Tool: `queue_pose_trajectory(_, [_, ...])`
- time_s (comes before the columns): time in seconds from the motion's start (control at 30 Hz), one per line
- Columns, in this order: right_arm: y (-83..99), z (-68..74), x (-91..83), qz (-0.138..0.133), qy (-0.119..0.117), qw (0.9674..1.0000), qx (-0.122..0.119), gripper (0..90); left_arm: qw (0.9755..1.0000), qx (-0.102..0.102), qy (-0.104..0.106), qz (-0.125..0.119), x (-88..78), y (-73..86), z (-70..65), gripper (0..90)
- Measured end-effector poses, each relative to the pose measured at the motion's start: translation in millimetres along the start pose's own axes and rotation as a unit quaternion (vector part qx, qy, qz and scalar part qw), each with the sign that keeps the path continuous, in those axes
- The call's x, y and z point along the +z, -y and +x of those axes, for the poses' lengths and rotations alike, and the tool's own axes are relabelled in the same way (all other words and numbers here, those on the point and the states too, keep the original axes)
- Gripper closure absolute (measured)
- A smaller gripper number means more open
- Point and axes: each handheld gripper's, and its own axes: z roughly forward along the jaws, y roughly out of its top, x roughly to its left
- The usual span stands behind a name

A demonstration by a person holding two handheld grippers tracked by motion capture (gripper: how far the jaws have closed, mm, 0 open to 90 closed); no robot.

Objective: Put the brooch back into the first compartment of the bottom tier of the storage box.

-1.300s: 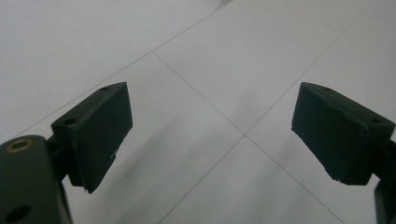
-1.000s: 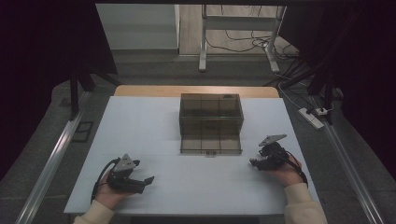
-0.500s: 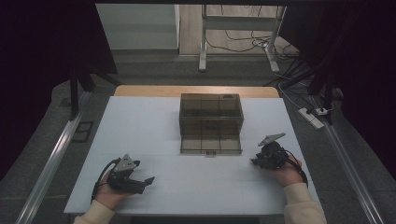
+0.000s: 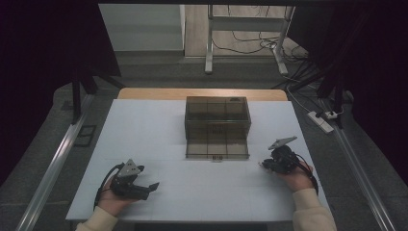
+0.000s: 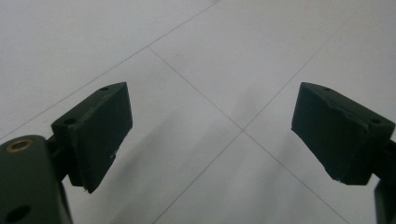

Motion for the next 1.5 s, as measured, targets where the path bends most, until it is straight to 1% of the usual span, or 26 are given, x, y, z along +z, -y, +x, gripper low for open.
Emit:
queue_pose_trajectory(0.1, [-0.7, 0.2, -2.1, -0.006, 0.003, 1.0, 0.001, 81.9, 1.0, 0.0, 0.0, 0.001, 0.2, 0.1, -0.1, 12.1])
queue_pose_trajectory(0.23, [-1.8, -1.0, -8.7, -0.031, 0.002, 0.9995, 0.008, 81.9, 1.0, 0.0, -0.001, 0.001, 0.2, 0.0, 0.1, 12.1])
queue_pose_trajectory(0.33, [-2.1, -2.3, -13.4, -0.046, 0.002, 0.9988, 0.015, 81.9, 1.0, 0.0, -0.001, -0.001, 0.0, 0.0, 0.2, 12.1])
queue_pose_trajectory(0.37, [-2.1, -2.6, -14.9, -0.048, -0.001, 0.9986, 0.02, 81.9, 1.0, 0.0, -0.001, -0.001, -0.1, 0.0, 0.1, 12.1])
queue_pose_trajectory(0.47, [-2.2, -3.2, -17.0, -0.059, -0.002, 0.998, 0.021, 81.9, 1.0, -0.001, -0.001, -0.001, -0.1, -0.1, -0.1, 12.1])
queue_pose_trajectory(0.6, [-4.3, -1.5, -20.1, -0.076, -0.004, 0.9969, 0.021, 81.9, 1.0, -0.001, -0.001, -0.002, 0.0, 0.0, 0.2, 12.1])
queue_pose_trajectory(0.67, [-6.6, 0.9, -21.8, -0.091, -0.009, 0.9955, 0.024, 81.9, 1.0, -0.001, -0.001, -0.001, 0.2, 0.0, 0.2, 12.1])
queue_pose_trajectory(0.8, [-11.3, 5.9, -25.4, -0.112, -0.012, 0.9935, 0.014, 81.9, 1.0, -0.001, -0.001, -0.001, 0.2, 0.0, -0.1, 12.1])
queue_pose_trajectory(0.87, [-12.8, 7.8, -26.5, -0.122, -0.015, 0.9923, 0.012, 81.8, 1.0, -0.001, -0.001, -0.001, 0.1, 0.1, 0.1, 12.1])
queue_pose_trajectory(0.93, [-14.2, 9.2, -27.7, -0.128, -0.024, 0.9914, 0.014, 81.8, 1.0, -0.001, -0.002, -0.001, 0.1, 0.1, 0.2, 12.1])
queue_pose_trajectory(1.0, [-15.8, 11.4, -28.6, -0.136, -0.025, 0.9904, 0.01, 81.8, 1.0, -0.001, -0.001, -0.001, 0.3, 0.0, -0.1, 12.1])
queue_pose_trajectory(1.1, [-18.0, 13.6, -30.0, -0.149, -0.033, 0.9882, 0.008, 81.8, 1.0, -0.001, -0.001, 0.0, 0.7, 0.1, -0.3, 12.1])
queue_pose_trajectory(1.2, [-19.5, 16.0, -30.0, -0.157, -0.035, 0.987, 0.004, 81.8, 1.0, -0.001, -0.002, 0.001, 0.7, 0.2, -0.1, 12.1])
queue_pose_trajectory(1.33, [-21.4, 18.5, -29.0, -0.163, -0.04, 0.9859, 0.001, 81.8, 1.0, -0.001, -0.002, 0.0, 0.7, 0.2, 0.0, 12.1])
queue_pose_trajectory(1.4, [-22.9, 20.1, -29.1, -0.163, -0.038, 0.9859, -0.003, 81.8, 1.0, -0.001, -0.001, 0.001, 0.8, 0.2, -0.1, 12.1])
queue_pose_trajectory(1.43, [-23.6, 20.9, -28.8, -0.166, -0.043, 0.9853, -0.002, 81.8, 1.0, -0.001, -0.002, 0.001, 0.8, 0.2, -0.1, 12.1])
queue_pose_trajectory(1.5, [-25.2, 22.4, -28.0, -0.169, -0.042, 0.9847, -0.005, 81.8, 1.0, -0.001, -0.002, 0.001, 0.8, 0.2, 0.0, 12.1])
